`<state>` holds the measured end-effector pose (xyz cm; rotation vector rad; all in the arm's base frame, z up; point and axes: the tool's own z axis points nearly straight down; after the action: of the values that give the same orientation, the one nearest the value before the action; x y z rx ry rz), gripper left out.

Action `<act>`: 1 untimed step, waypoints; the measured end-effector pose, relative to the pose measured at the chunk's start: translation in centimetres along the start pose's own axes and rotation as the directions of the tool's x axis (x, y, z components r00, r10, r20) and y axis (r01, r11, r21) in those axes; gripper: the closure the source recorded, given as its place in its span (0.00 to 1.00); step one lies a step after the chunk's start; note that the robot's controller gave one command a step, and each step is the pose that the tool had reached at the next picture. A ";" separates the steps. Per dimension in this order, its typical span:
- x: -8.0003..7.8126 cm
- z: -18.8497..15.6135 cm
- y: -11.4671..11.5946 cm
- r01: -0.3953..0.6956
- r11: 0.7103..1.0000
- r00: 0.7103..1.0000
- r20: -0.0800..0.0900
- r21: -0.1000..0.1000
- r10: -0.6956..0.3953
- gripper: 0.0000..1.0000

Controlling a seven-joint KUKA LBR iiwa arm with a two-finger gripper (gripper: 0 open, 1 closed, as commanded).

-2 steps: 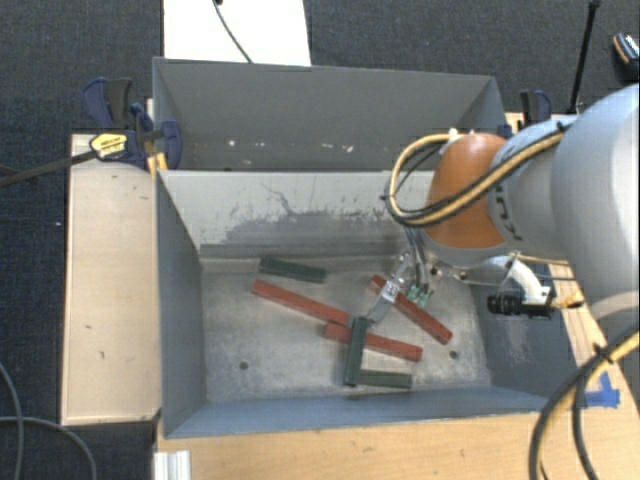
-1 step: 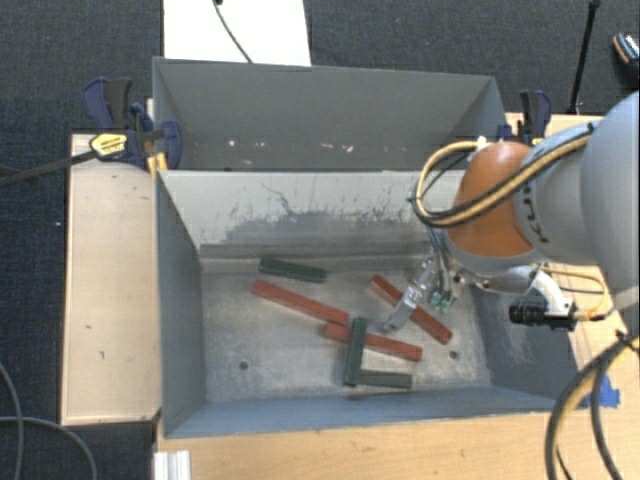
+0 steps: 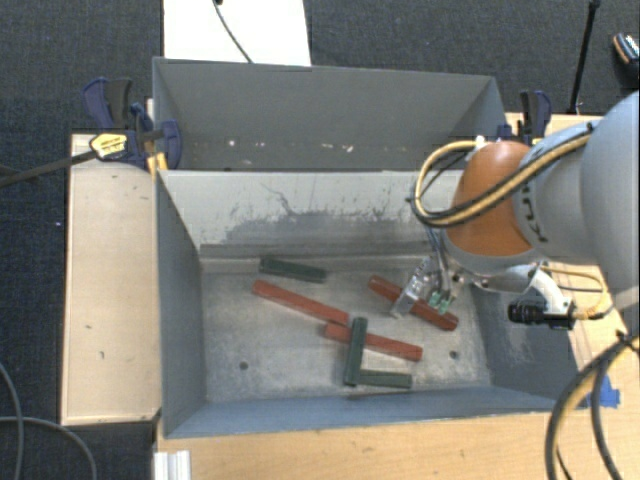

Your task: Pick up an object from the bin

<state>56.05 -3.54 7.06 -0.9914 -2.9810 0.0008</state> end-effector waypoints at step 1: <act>-0.1 -2.6 0.0 0.004 1.000 1.000 0.004 -0.003 -0.004 1.00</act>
Offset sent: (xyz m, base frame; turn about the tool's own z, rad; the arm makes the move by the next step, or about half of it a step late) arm 0.0001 -0.0001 0.0240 0.0000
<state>56.16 -3.56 9.64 -0.9868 -2.9872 -0.0020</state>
